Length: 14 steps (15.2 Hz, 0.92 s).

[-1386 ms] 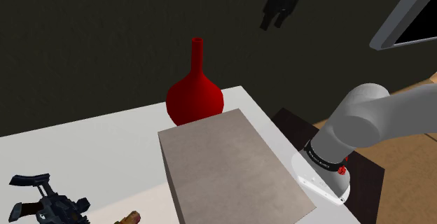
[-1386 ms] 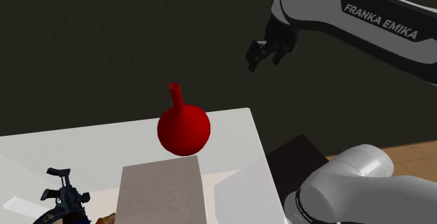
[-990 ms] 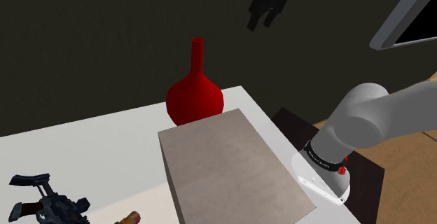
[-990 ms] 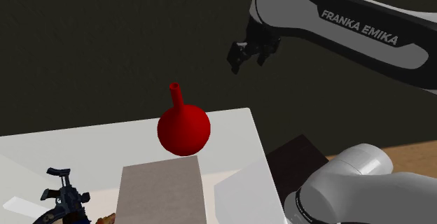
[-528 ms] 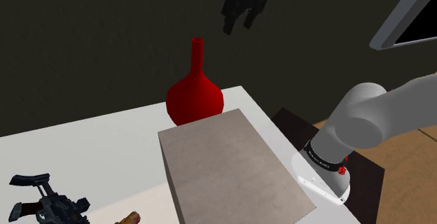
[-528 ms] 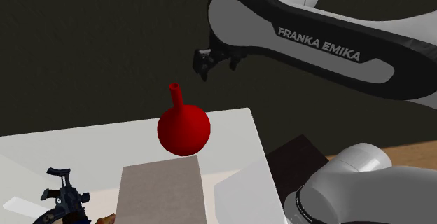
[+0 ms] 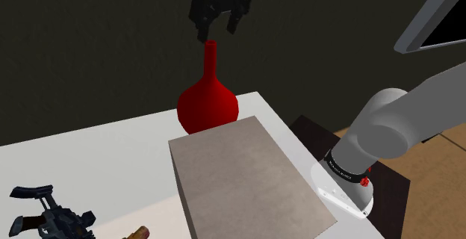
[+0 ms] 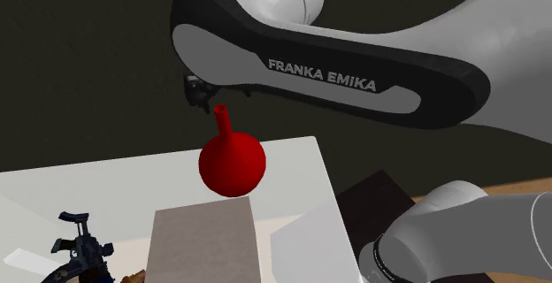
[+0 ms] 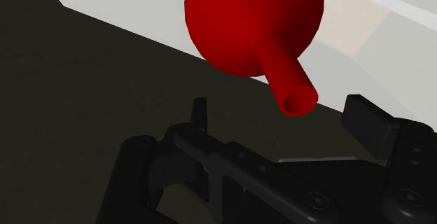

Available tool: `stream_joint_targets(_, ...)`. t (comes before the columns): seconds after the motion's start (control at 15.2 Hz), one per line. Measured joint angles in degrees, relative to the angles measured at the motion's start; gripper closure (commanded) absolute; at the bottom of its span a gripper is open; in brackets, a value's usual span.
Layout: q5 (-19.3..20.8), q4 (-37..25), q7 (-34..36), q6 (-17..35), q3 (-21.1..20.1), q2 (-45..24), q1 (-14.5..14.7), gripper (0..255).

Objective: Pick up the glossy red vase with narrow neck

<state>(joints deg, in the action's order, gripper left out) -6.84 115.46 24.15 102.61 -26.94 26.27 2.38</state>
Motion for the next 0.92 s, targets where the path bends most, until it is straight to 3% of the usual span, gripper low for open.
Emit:
stream_joint_targets(0.13, 0.7, -1.3, 1.6, 0.4, -1.6, -1.7, -0.1, 0)
stream_joint_targets(0.59, 0.5, 3.6, 2.3, 5.3, -2.6, -1.7, 0.2, 0)
stream_joint_targets(0.66, 0.4, 3.9, 2.3, 5.5, -2.6, -1.6, 0.2, 255)
stream_joint_targets(0.92, 0.4, 4.2, 2.2, 5.8, -2.6, -1.4, 0.3, 255)
